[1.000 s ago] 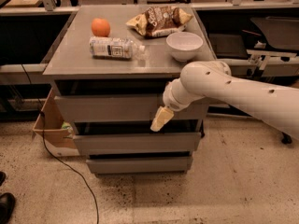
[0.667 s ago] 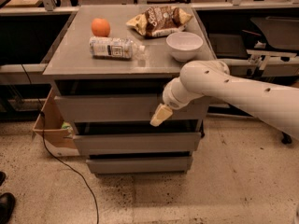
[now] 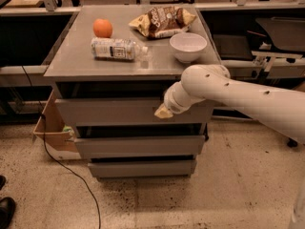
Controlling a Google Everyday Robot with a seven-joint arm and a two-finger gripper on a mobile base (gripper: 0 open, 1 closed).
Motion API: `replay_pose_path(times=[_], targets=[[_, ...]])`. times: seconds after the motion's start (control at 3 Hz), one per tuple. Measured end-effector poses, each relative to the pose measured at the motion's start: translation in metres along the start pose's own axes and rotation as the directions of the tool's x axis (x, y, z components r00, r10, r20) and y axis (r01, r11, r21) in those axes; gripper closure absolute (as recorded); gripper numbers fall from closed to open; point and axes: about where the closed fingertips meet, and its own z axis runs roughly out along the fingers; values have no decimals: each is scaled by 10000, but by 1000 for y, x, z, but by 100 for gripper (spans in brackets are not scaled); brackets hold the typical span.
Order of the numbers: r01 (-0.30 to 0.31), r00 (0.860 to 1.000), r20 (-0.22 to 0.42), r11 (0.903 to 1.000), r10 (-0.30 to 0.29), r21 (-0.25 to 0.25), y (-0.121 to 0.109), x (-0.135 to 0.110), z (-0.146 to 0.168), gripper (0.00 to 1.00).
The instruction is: Open top drawer
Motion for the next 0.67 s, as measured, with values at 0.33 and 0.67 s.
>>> replay_pose_path(times=[0.33, 0.67], targets=[[-3, 10000, -5, 10000, 3, -7, -1, -2, -5, 88], [-3, 10000, -4, 10000, 3, -7, -3, -5, -10, 88]])
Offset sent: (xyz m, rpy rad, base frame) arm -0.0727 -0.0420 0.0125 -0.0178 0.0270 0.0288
